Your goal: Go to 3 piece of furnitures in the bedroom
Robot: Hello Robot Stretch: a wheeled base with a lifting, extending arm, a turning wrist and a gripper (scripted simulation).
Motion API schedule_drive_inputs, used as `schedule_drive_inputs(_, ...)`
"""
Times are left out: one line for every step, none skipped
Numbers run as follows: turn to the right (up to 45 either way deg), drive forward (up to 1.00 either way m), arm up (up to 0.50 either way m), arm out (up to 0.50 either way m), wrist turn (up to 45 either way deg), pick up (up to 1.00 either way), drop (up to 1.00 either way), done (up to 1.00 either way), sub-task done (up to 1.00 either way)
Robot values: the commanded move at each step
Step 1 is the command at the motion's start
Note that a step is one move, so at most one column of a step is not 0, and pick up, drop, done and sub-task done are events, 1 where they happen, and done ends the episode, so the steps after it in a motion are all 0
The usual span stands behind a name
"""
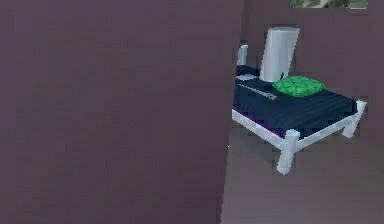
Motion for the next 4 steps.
schedule_drive_inputs(45.0,0.0,0.0,0.0,0.0,0.0,0.0,0.0,0.0)
schedule_drive_inputs(6.0,0.0,0.0,0.0,0.0,0.0,0.0,0.0,0.0)
schedule_drive_inputs(0.0,1.0,0.0,0.0,0.0,0.0,0.0,0.0,0.0)
schedule_drive_inputs(9.0,0.0,0.0,0.0,0.0,0.0,0.0,0.0,0.0)
